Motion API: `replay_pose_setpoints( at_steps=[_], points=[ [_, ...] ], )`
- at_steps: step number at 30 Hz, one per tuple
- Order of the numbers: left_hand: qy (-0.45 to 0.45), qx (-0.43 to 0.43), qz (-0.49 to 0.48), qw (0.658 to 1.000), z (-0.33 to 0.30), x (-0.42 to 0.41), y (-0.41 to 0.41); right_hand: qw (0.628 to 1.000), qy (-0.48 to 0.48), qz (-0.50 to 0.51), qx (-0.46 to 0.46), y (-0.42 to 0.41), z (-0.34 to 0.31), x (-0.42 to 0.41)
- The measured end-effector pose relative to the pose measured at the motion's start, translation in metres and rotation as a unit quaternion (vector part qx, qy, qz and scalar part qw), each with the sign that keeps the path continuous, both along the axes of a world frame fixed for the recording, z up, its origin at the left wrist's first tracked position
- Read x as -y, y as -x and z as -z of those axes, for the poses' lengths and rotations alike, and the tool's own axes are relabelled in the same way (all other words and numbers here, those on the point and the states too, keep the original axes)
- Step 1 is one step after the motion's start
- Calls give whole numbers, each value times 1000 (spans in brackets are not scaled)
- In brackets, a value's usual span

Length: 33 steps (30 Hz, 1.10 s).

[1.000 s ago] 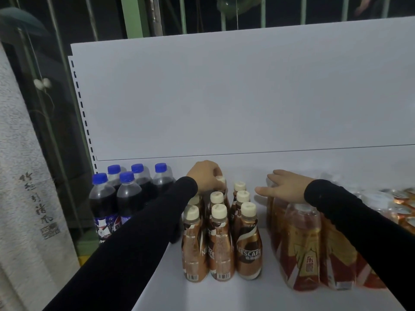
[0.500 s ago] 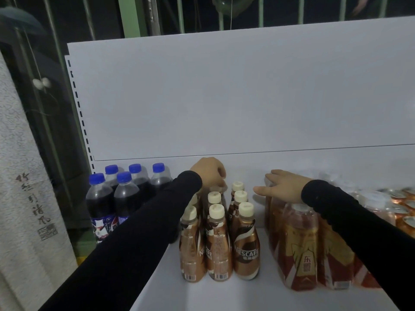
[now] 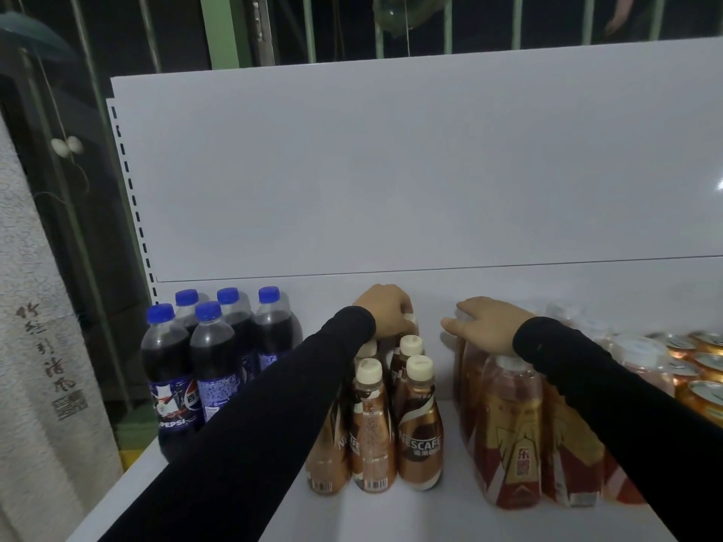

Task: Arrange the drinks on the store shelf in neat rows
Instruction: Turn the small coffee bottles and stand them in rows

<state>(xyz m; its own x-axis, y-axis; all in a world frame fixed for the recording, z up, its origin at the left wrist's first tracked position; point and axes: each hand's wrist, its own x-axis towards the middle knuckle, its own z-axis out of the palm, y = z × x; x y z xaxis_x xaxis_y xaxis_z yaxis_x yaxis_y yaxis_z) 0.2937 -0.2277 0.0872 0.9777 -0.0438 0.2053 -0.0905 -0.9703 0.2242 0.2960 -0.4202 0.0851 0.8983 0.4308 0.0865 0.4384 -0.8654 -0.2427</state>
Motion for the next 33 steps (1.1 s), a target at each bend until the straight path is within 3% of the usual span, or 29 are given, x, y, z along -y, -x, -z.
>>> replay_pose_setpoints(
  at_steps=[6, 11, 14, 20, 23, 26, 29, 33],
  points=[
    [161, 137, 9, 977, -40, -4, 24, 999, -32, 4, 25, 8, -6, 4],
    [358, 246, 16, 901, -68, -7, 45, 989, -112, -7, 98, 12, -13, 2],
    [447, 270, 30, 852, -76, -12, 59, 971, -205, -34, 123, 26, -13, -8],
    [520, 257, 75, 811, -75, -15, 99, 932, -332, -114, 89, 73, -5, -33],
    [534, 257, 80, 801, -69, -16, 120, 900, -419, -119, 18, 96, 6, -41],
    [555, 225, 93, 795, -58, -18, 139, 845, -505, -149, -96, 113, 20, -45],
    [575, 178, 104, 792, -42, -21, 159, 802, -533, -204, -179, 127, 34, -45],
    [633, 109, 114, 758, -12, -28, 175, 747, -548, -239, -292, 136, 61, -46]
  ],
)
